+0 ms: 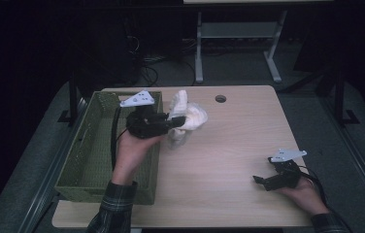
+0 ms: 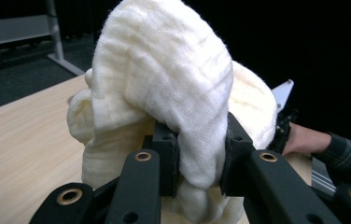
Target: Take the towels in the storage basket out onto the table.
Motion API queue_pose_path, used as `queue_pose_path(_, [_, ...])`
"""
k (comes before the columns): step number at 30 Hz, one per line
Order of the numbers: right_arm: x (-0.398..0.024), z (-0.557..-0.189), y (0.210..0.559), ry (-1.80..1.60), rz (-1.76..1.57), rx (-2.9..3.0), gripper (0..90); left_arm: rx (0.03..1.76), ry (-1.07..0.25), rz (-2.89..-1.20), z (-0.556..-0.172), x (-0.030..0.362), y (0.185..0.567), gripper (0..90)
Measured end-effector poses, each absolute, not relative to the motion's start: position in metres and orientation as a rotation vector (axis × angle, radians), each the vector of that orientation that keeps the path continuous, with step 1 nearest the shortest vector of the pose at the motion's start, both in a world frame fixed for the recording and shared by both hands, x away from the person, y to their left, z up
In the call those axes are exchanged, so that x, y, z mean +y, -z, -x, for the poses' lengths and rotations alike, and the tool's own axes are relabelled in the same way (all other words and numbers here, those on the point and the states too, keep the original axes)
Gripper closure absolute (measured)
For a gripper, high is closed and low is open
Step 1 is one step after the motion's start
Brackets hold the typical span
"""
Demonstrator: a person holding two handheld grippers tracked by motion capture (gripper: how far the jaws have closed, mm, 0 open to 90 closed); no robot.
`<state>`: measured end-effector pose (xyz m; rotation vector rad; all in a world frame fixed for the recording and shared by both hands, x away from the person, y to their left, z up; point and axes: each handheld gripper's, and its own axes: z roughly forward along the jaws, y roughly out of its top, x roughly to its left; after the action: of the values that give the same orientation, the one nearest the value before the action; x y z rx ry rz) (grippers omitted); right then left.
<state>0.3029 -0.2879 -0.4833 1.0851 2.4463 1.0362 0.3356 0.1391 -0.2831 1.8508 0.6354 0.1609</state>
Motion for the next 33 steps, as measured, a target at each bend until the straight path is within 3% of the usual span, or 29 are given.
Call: queue_pose_path(33, [-0.286,-0.308,0.484,-1.051,-1.036,2.477,2.8,0.630,-0.073,-2.014,-0.324,0.033,0.375,71.7])
